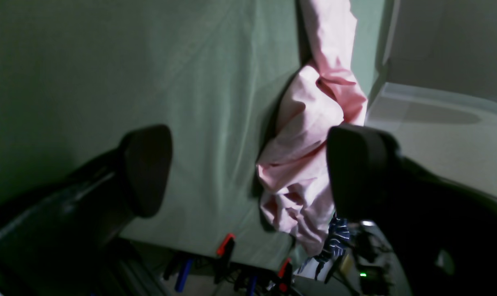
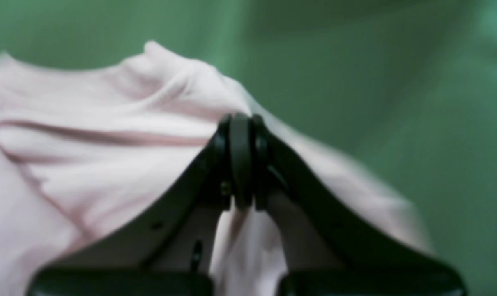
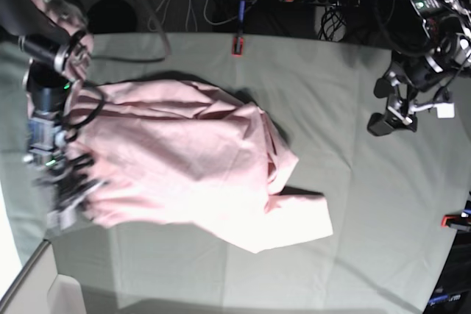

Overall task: Layout the t-shirt on the table in an organized manner, then fold the t-shirt properly
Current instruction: 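Pull the shirt end with the right gripper toward its arm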

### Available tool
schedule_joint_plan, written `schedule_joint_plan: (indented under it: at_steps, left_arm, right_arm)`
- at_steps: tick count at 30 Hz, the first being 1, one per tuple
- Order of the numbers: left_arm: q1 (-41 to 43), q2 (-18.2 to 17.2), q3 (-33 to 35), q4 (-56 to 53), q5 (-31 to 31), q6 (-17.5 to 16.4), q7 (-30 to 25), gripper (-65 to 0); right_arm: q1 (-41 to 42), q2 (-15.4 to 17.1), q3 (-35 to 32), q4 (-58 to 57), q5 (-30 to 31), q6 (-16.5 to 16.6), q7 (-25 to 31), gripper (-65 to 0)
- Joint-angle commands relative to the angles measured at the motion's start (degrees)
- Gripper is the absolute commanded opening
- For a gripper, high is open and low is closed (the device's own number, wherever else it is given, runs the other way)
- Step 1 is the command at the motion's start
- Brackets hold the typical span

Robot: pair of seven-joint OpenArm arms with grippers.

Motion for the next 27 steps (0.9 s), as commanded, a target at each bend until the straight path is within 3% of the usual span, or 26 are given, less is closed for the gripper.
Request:
schedule_joint_plan:
  at_steps: [1, 9, 12, 17, 19, 22, 27]
  left_arm:
    - [-0.5, -0.7, -0.1, 1.1, -3.7, 1.3, 0.5, -7.7]
    - [-2.3, -0.3, 0.2, 1.0, -3.7, 1.3, 0.5, -7.7]
    - [-3.5, -0.2, 0.2, 0.5, -3.7, 1.3, 0.5, -7.7]
    - [-5.4, -0.1, 0.3, -0.6, -3.7, 1.3, 0.5, -7.7]
    - [-5.4, -0.1, 0.3, -1.0, -3.7, 1.3, 0.5, -7.7]
    - [-5.4, -0.2, 0.3, -1.2, -3.7, 1.3, 0.5, -7.7]
    - [-5.2, -0.2, 0.3, -1.2, -3.7, 1.3, 0.5, -7.7]
  right_arm:
    - [3.4, 1.4, 1.6, 3.8, 0.9, -0.8, 1.4, -65.0]
    - [9.0, 5.3, 18.1, 15.5, 0.9, -1.1, -5.3, -65.0]
    - [8.7, 6.8, 20.5, 15.5, 1.0, -0.6, -6.2, -65.0]
    - [3.9, 5.3, 18.2, 15.6, 0.7, 6.8, -8.8, -63.7]
    - [1.9, 4.7, 13.2, 15.6, 0.5, 8.7, -10.4, -58.4]
    - [-1.3, 4.2, 6.4, 15.5, 0.9, 8.6, -12.6, -45.1]
    - [-3.7, 2.5, 2.0, 15.5, 0.6, 8.6, -12.8, -24.4]
